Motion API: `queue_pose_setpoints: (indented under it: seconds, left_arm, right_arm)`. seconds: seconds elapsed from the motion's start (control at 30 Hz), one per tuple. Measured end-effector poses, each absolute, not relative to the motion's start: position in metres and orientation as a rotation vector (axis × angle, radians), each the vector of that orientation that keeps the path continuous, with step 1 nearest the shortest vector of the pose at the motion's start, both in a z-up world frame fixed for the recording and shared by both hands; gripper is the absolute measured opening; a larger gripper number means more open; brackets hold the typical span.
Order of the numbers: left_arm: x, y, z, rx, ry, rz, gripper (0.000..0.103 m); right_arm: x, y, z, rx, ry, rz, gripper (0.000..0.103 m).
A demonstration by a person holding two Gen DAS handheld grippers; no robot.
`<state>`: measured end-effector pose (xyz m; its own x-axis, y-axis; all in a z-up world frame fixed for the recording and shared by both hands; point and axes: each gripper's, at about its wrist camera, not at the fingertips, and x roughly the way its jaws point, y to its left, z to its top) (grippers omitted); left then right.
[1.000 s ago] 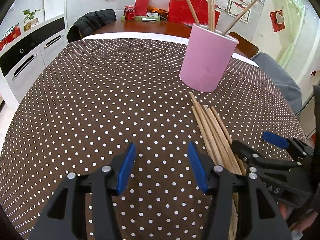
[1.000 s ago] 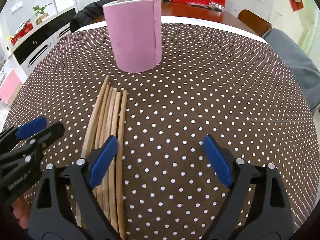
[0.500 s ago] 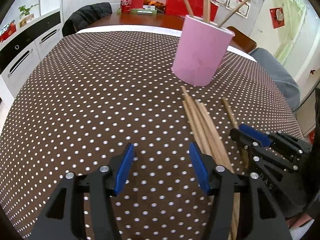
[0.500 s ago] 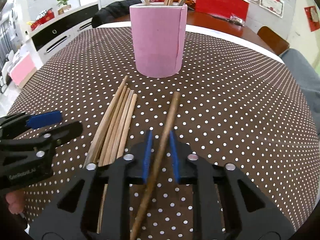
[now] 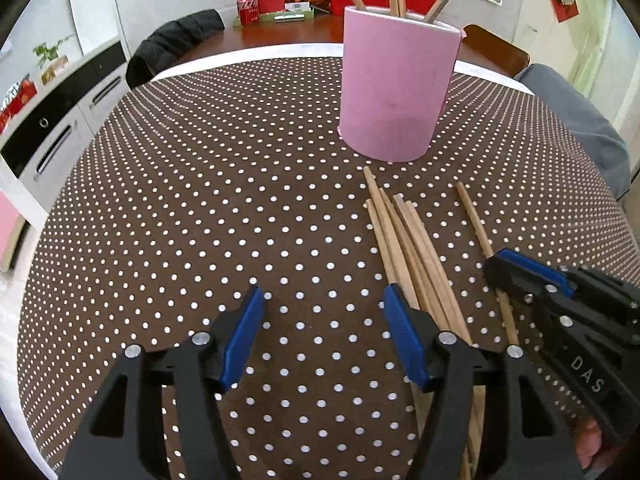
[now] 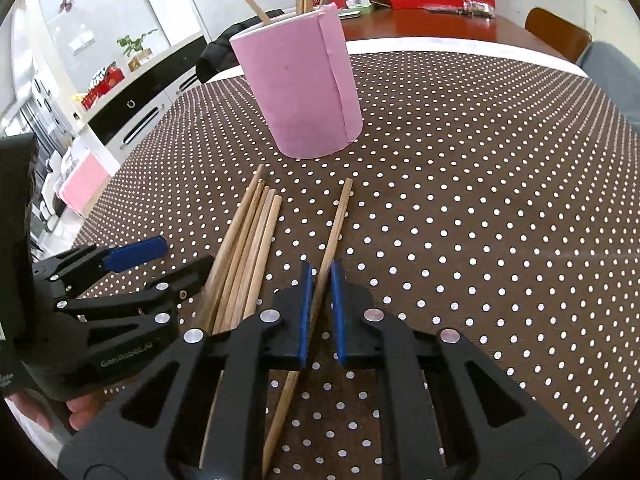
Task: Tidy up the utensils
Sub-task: 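Lower the right gripper onto a wooden chopstick in the pile and close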
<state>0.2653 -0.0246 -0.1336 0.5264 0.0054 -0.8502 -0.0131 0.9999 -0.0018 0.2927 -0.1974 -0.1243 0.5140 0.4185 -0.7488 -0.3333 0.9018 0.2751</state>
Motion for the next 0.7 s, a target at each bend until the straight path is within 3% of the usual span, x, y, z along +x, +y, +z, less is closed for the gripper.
queue_pose_setpoints:
  seconds: [0.7]
  left_arm:
    - [0.255,-0.03,-0.13,-0.047,1.082,-0.023,0.064]
  right_arm:
    - [0.296,-0.215,-0.125,0.206,0.942,0.501,0.01]
